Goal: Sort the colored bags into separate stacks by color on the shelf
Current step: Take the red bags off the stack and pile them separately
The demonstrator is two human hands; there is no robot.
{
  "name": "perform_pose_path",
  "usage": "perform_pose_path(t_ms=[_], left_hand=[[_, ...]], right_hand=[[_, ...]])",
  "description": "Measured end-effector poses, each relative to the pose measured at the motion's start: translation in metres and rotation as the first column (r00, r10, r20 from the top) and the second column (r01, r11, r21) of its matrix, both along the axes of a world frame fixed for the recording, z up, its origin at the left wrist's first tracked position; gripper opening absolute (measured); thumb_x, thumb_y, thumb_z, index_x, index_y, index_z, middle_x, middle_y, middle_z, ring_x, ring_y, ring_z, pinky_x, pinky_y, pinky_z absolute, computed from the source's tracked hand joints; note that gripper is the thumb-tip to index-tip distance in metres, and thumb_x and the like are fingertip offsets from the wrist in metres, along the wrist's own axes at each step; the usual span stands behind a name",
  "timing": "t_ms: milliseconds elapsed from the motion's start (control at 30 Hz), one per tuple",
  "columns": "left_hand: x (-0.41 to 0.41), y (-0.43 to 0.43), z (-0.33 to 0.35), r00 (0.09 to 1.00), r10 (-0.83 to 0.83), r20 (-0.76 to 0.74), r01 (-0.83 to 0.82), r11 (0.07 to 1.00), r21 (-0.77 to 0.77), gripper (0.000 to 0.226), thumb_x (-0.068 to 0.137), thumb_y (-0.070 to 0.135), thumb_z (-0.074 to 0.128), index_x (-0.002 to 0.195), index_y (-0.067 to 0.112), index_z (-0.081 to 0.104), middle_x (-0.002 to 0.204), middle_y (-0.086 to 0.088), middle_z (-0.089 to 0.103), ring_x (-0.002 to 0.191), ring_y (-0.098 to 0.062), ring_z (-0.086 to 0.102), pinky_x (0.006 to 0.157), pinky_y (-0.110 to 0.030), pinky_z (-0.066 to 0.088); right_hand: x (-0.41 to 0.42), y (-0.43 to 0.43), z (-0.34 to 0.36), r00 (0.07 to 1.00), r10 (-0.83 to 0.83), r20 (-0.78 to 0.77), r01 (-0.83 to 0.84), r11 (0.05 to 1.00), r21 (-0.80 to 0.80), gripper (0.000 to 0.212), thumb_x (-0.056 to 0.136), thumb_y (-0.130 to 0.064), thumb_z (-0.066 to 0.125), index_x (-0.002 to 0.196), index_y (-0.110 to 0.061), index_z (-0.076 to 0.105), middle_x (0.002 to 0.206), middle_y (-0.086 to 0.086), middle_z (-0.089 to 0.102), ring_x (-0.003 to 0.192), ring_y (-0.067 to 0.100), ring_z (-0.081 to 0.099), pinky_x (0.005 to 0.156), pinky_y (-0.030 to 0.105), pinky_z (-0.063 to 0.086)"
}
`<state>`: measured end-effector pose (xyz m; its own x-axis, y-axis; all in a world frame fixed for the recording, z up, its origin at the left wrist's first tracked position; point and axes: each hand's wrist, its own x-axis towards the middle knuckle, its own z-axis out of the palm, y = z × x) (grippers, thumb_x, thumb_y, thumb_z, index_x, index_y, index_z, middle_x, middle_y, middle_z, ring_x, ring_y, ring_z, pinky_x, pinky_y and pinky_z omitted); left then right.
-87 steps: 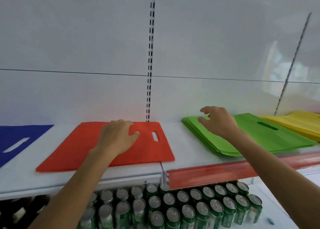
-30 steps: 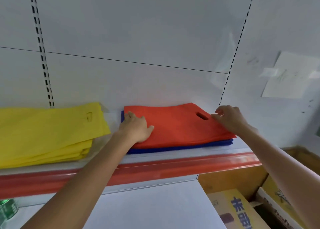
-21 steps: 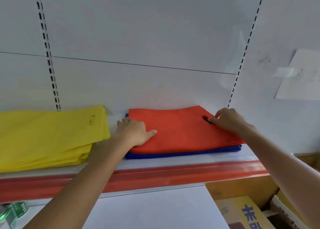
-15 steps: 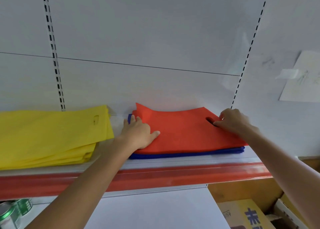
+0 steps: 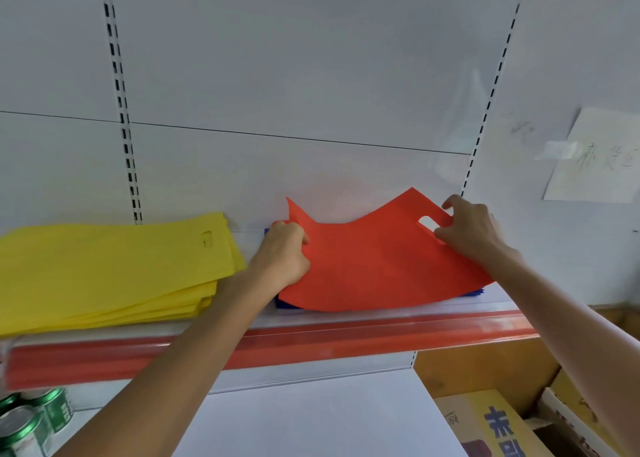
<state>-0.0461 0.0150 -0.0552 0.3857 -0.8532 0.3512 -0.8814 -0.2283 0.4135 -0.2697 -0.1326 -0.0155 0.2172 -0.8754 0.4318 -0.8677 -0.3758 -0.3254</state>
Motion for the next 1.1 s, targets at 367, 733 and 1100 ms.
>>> perform_pose_path(t_ms=[367, 733, 1100], left_hand=[[0.102, 0.119, 0.052, 0.988, 0.08, -0.133, -0.117, 0.946, -0.301, 0.043, 0.08, 0.009, 0.069, 0.121, 0.011, 0.061, 0.129, -0.01, 0.056, 0.119, -0.023, 0.051, 0.099, -0.023, 0.035], [0.309, 0.307, 0.037, 0.975, 0.223, -0.01, -0.222, 0.959, -0.177, 0.045, 0.086, 0.023, 0.059, 0.129, 0.01, 0.055, 0.136, -0.009, 0.052, 0.127, -0.024, 0.046, 0.103, -0.028, 0.033], [0.483, 0.412, 0.04, 0.924, 0.381, -0.041, -0.383, 0.915, -0.13, 0.049, 0.087, 0.031, 0.059, 0.133, 0.016, 0.051, 0.138, -0.007, 0.049, 0.126, -0.024, 0.046, 0.104, -0.032, 0.035]], right_hand=[[0.086, 0.114, 0.034, 0.994, 0.012, 0.112, 0.001, 0.994, -0.111, 0.043, 0.082, -0.029, 0.061, 0.121, -0.012, 0.056, 0.113, 0.013, 0.062, 0.102, 0.035, 0.057, 0.08, 0.035, 0.043], [0.313, 0.275, 0.006, 0.981, 0.171, 0.093, -0.166, 0.984, -0.056, 0.046, 0.086, -0.032, 0.057, 0.127, -0.013, 0.049, 0.117, 0.014, 0.062, 0.106, 0.036, 0.056, 0.085, 0.039, 0.044], [0.504, 0.337, 0.02, 0.942, 0.334, 0.017, -0.333, 0.942, -0.053, 0.034, 0.083, -0.029, 0.059, 0.112, -0.01, 0.059, 0.109, 0.012, 0.062, 0.099, 0.033, 0.057, 0.072, 0.033, 0.04]])
